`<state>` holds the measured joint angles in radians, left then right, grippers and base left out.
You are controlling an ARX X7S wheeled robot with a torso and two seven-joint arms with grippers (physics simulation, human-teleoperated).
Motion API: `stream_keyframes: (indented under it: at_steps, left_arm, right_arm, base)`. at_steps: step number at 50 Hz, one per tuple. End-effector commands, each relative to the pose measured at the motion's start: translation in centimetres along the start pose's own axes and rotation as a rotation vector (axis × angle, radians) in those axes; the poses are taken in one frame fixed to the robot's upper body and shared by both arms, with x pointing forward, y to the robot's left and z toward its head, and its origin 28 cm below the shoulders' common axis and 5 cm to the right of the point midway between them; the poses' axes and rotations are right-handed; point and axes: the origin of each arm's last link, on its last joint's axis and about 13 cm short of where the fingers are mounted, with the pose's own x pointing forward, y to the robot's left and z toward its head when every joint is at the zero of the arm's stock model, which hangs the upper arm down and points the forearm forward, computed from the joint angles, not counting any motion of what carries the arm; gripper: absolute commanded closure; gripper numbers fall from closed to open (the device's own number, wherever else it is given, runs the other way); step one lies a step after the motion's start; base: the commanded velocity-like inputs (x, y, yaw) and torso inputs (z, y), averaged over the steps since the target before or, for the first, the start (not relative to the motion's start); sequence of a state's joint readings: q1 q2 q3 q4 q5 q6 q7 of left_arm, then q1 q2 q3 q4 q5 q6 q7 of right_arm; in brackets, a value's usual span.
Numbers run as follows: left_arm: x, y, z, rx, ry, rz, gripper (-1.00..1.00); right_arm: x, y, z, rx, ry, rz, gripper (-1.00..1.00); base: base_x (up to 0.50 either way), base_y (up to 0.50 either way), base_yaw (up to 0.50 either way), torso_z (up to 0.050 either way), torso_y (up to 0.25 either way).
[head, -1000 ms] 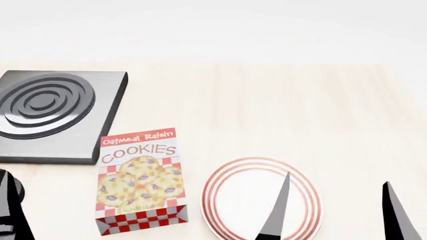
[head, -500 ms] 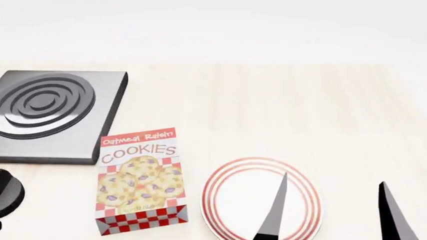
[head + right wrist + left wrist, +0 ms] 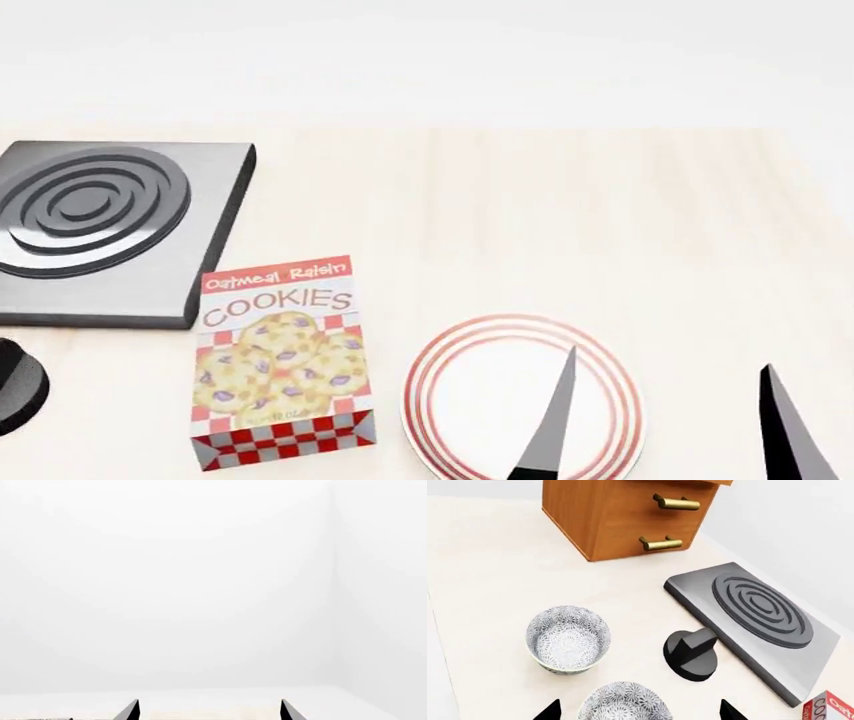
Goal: Pick the akita bowl from table center and place it on the plate.
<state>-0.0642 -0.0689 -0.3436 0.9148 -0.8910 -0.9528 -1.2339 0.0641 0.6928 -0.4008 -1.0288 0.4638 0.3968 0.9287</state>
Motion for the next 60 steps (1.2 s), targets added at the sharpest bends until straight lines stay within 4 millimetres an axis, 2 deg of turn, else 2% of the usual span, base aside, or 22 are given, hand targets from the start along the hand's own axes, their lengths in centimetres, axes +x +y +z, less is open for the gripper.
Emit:
stream_keyframes:
  at_steps: [1,21,26,34,51,60]
  left_arm:
    - [0.8,0.3,-0.5,-0.036,0.039,0.095,-1.0]
    - [3.6,1.1,-1.3,-0.012,0.062,0.19,-1.0]
    - [3.8,1.2,-1.6,-0.008,0.073,0.194,-1.0]
    - [3.9,2.0,-2.7,0.021,0.124,0.15,-1.0]
    - [2.8,4.6,-2.8,-0.02,0.104,-0.195,-1.0]
    - [3.1,5.6,-2.9,-0.022,0.104,-0.191,-1.0]
  right_arm:
    - [0.4,-0.1,0.0,-0.007,-0.029,-0.014,-1.0]
    - [0.4,-0.1,0.3,-0.007,-0.032,-0.014,-1.0]
    - [0.4,-0.1,0.3,-0.005,-0.035,-0.01,-1.0]
    - [0.4,0.0,0.4,-0.004,-0.033,-0.005,-1.0]
    - [0.4,0.3,0.1,-0.009,-0.025,0.009,-1.0]
    - [0.4,0.3,0.2,-0.004,-0.022,0.008,-1.0]
  base:
    - [0.0,0.0,0.0,0.0,0.0]
    - [0.0,0.0,0.0,0.0,0.0]
    - [0.0,0.0,0.0,0.0,0.0]
    - [0.0,0.0,0.0,0.0,0.0]
    - [0.0,0.0,0.0,0.0,0.0]
    - [0.0,0.0,0.0,0.0,0.0]
